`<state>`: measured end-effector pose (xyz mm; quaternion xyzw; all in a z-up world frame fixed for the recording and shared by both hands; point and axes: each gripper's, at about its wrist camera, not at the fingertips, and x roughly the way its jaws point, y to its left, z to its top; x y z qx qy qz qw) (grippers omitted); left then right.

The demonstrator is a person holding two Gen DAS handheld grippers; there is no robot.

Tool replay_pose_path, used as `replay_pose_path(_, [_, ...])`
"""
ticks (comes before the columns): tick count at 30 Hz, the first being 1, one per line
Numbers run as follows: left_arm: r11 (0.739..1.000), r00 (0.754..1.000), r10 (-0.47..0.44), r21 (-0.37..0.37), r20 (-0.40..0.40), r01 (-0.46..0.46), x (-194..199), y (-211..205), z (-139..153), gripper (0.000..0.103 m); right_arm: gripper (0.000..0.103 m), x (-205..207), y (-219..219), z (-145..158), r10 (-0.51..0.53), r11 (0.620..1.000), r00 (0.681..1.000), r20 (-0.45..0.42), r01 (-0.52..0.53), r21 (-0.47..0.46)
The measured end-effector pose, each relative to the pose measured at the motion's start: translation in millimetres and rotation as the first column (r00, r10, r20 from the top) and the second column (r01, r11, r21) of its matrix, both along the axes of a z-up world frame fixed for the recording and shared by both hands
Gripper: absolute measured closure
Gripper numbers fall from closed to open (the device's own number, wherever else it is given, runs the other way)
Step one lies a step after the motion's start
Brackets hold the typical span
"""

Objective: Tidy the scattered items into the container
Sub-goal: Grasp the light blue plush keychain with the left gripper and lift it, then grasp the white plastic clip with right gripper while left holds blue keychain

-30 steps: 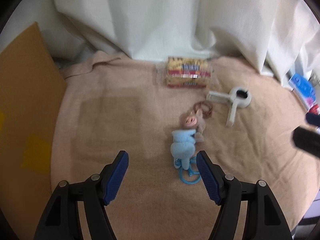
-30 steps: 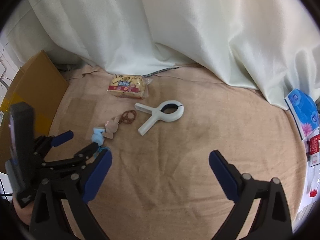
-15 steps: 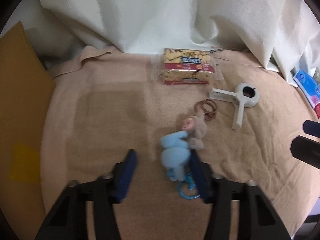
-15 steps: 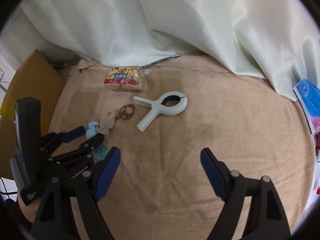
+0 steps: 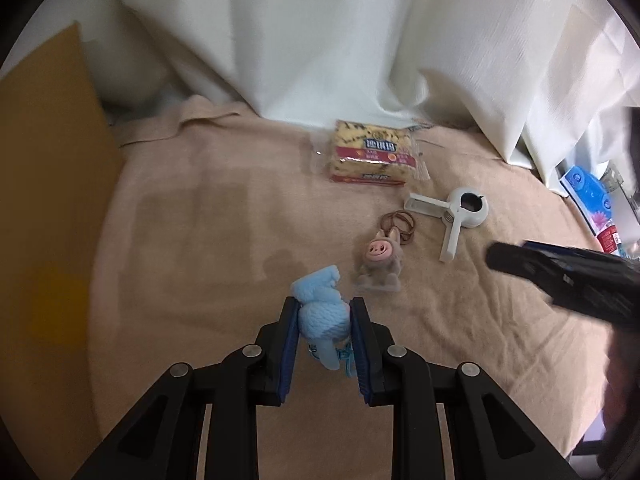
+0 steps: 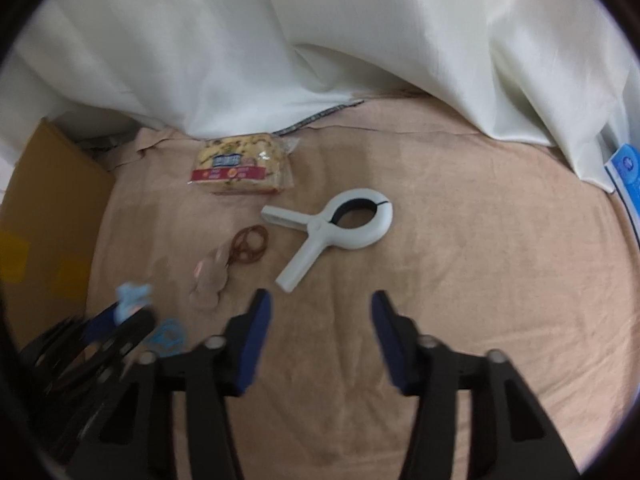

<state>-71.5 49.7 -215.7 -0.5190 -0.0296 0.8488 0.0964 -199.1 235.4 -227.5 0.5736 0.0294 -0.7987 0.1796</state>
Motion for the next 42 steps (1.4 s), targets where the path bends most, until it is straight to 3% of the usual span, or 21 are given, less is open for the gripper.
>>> replay_pose_path(2, [1.000, 1.000, 0.003, -0.006, -0.008, -0.003, 6.0, -5.1, 5.3, 0.077, 0.064, -5.3, -4.4, -6.4, -0.017, 1.000, 1.000, 0.026, 0.017, -0.014])
replay_pose_path(9, [1.000, 0.999, 0.014, 0.004, -0.032, -0.014, 26.7, -19.1, 19.1, 0.077, 0.066, -13.6, -10.6, -11.9, -0.096, 0.994, 0.994, 0.050, 0.099, -0.047])
replay_pose_path(13, [1.000, 0.999, 0.011, 0.007, -0.034, -0.011, 30.9, -20.7, 20.3, 0.077, 0.086, -17.8, -13.6, -15.9, -0.124, 0.991, 0.990, 0.066, 0.127, -0.045])
replay_pose_path(28, [1.000, 0.999, 0.023, 0.012, -0.039, -0.023, 36.6, -29.4, 23.6, 0.077, 0.084, -34.2, -18.2, -22.8, -0.211, 0.977, 0.973, 0.088, 0.213, -0.005])
replay_pose_path(35, [1.000, 0.999, 0.019, 0.008, -0.033, -0.019, 34.8, -28.8, 21.5, 0.077, 0.093, -29.6, -17.2, -18.2, -0.168, 0.985, 0.983, 0.070, 0.169, -0.015])
replay_pose_path(42, [1.000, 0.999, 0.008, 0.006, -0.051, -0.007, 30.7, -20.7, 32.7, 0.077, 0.096, 14.8, 10.8, 18.2, -0.063, 0.997, 0.998, -0.001, 0.063, -0.044])
